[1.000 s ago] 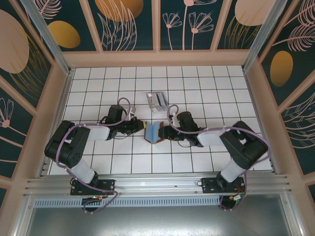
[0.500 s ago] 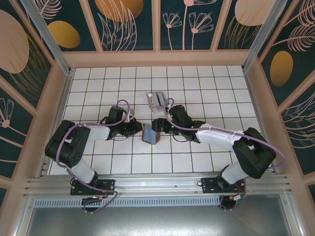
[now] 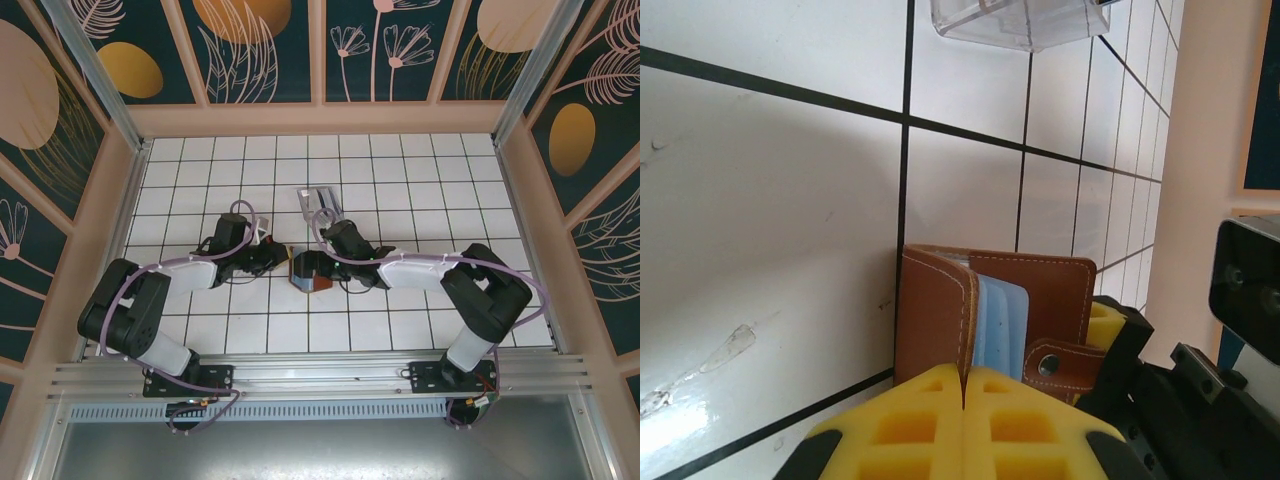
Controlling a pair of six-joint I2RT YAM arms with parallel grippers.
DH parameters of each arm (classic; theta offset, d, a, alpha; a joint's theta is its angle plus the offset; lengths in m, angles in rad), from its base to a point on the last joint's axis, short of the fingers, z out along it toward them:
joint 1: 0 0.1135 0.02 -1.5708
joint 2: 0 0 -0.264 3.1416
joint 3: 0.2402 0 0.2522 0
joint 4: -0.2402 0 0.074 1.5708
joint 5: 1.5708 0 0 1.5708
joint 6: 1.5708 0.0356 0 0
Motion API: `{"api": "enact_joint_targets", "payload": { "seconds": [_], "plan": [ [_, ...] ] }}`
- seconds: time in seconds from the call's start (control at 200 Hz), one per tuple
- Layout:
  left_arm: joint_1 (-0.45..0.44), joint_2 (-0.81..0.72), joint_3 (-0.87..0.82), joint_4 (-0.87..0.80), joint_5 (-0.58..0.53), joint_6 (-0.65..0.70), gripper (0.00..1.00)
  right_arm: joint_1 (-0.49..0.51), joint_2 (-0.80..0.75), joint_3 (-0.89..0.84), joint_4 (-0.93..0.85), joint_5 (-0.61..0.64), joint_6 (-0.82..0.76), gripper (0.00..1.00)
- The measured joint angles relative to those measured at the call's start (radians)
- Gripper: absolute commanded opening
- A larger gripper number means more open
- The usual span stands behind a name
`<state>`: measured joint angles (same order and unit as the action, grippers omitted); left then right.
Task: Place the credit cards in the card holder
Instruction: Open the card holder at the center of the table.
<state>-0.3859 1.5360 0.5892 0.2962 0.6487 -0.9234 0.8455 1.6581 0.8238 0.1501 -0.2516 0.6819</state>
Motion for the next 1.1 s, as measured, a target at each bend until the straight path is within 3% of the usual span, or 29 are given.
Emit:
{"api": "enact_joint_targets", "payload": {
  "seconds": [0.31, 0.631, 0.861, 0.966, 1.011, 1.096],
  "plan": [
    [0.0, -0.001, -0.006, -0.001, 0.005, -0.045, 0.0, 0.0, 0.031, -0.004, 0.08, -0.057, 0.016, 0.88],
    [0.0, -0.001, -0.006, -0.001, 0.019, -0.056, 0.0, 0.0, 0.075, -0.005, 0.08, -0.052, 0.015, 0.64],
    [0.0, 0.006, -0.006, -0.002, 0.019, -0.054, 0.0, -0.006, 0.074, -0.051, 0.102, -0.047, 0.012, 0.63],
    [0.0, 0.013, -0.007, -0.002, 0.019, -0.048, 0.0, -0.019, 0.06, -0.074, 0.125, -0.061, 0.008, 0.53],
    [0.0, 0.02, -0.007, -0.001, 0.022, -0.047, 0.11, -0.027, 0.054, -0.082, 0.134, -0.069, 0.005, 0.49],
    [0.0, 0.031, -0.008, 0.006, 0.025, -0.042, 0.2, -0.042, 0.052, -0.092, 0.151, -0.095, 0.0, 0.44]
  ]
}}
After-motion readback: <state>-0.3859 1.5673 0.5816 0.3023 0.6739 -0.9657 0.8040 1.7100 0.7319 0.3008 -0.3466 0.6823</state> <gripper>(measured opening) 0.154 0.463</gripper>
